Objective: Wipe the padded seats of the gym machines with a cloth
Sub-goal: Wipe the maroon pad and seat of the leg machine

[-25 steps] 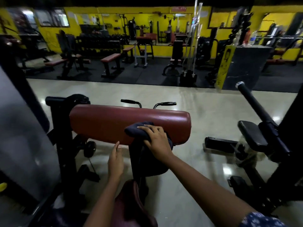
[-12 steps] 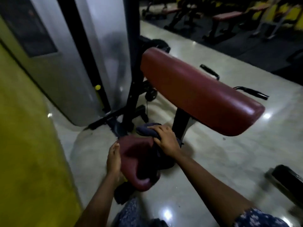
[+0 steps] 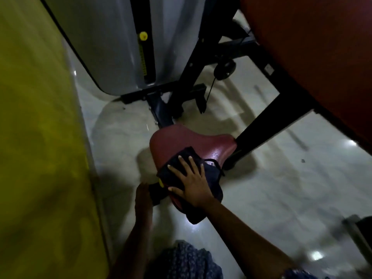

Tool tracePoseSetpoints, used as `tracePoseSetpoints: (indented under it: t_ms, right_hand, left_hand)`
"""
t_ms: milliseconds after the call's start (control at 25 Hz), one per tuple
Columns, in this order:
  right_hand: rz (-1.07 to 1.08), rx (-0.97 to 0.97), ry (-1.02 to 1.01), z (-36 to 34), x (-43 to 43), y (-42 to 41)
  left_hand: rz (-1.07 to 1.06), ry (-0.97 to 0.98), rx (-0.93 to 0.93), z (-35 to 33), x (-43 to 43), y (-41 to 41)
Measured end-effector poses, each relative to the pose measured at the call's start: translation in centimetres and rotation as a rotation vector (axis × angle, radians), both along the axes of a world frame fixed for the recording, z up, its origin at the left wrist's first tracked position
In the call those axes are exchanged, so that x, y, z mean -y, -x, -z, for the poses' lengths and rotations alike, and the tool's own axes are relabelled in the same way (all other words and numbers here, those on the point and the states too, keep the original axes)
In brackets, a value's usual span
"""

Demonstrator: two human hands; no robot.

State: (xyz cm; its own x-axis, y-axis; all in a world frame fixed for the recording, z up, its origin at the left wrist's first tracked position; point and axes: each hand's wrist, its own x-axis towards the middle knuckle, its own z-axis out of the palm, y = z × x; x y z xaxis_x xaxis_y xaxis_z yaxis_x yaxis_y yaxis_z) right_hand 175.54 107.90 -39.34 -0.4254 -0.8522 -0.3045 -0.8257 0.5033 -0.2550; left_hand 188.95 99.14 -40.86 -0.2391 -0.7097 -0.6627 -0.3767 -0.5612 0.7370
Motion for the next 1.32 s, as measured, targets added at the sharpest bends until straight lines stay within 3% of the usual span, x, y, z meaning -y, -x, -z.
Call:
tracePoseSetpoints:
  t_ms: [120,240,360,480,680,800,1000,1160,1320]
  right_hand:
    - [0.004,-0.208,0.058,2.7,0.6,-0.8]
    - [-0.084,-0.325,0.128,4.5,1.5,-0.3]
    - [-0.173,-0.319,0.186,4.4,3.8,0.6]
    - [-0.188,-0.296,0.214,4.5,6.9,2.4]
    - [-0.254,-0.206,0.188,4.3,13.3,8.7]
    - [-0.255,-0.247,0.186,4.3,14.7,10.1]
    - [-0.542,-0.24,0.279,5.1,13.2,8.1]
    - [-0.247,-0.185,0.187,4.7,15.9,11.5]
    - [0.044,-0.231,0.103,4.7,11.2,13.4]
  left_hand:
    - [-0.142,-0.11,-0.033,2.6,0.7,1.2]
    - [-0.321,-0.233,-0.209,2.8,0.3,3.8]
    - [-0.437,-0.322,-0.376,2.2,0.7,6.6]
    - [-0.453,-0.301,-0.419,3.1,1.7,8.9]
    - [-0.336,-0.072,-0.067,4.7,1.8,10.3]
    - [-0.288,0.016,-0.004,5.0,1.7,10.5]
    - [-0.276,0.102,0.058,5.0,1.7,10.6]
    - [-0.211,0.2,0.116,4.5,1.7,10.6]
    - [-0.203,0.227,0.119,5.2,1.6,10.5]
